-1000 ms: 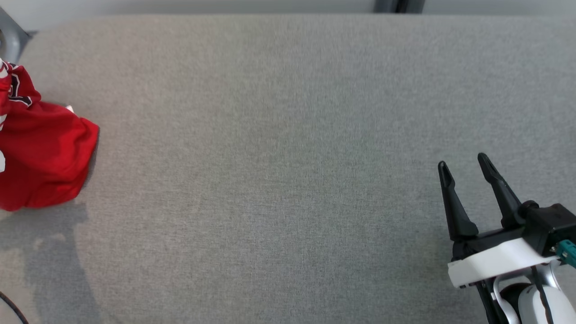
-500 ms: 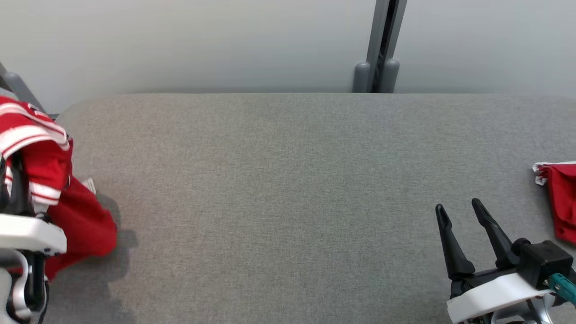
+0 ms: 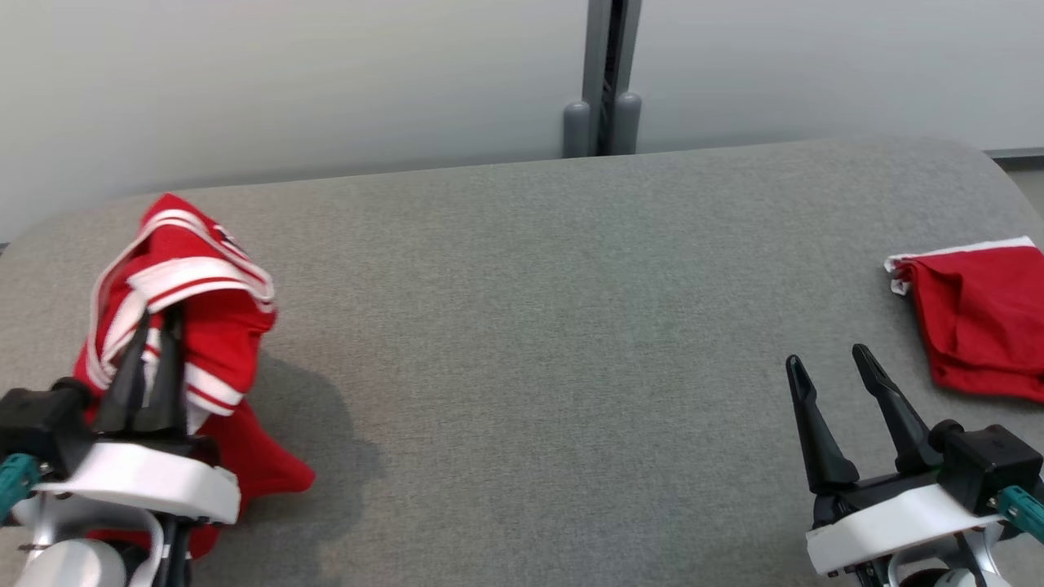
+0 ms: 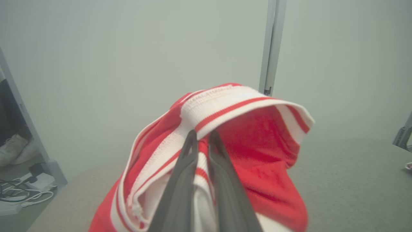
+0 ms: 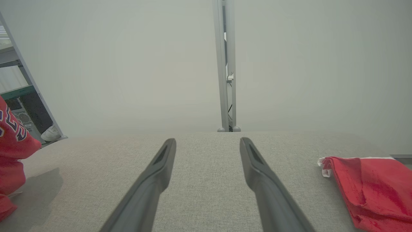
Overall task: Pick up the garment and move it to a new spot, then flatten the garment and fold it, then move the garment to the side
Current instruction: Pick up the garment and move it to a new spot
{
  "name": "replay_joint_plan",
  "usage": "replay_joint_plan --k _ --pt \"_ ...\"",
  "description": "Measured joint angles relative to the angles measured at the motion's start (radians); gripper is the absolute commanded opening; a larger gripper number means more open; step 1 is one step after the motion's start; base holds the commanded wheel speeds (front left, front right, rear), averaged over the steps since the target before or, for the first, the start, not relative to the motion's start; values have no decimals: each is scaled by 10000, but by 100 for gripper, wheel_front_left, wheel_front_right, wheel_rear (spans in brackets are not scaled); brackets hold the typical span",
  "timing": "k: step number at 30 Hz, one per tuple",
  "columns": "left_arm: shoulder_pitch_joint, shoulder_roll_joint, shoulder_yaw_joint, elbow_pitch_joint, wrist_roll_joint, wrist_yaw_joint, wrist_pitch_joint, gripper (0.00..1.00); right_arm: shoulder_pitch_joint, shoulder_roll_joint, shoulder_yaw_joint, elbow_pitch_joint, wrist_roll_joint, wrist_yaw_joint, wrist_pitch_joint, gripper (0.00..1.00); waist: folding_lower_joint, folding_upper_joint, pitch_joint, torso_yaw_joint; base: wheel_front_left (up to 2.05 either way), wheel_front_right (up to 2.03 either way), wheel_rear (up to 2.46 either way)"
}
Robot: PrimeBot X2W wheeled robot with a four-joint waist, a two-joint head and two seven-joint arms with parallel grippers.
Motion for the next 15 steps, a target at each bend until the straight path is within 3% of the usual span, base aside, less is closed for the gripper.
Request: replay_joint_plan --k 6,15 --pt "-988 -823 -1294 430 209 -556 244 0 -315 2 221 4 81 0 -125 100 0 0 350 -881 0 0 0" --pt "-3039 -2113 -2890 2610 435 -1814 591 0 -705 -2 522 228 318 0 -451 100 0 0 1098 -2559 0 0 0"
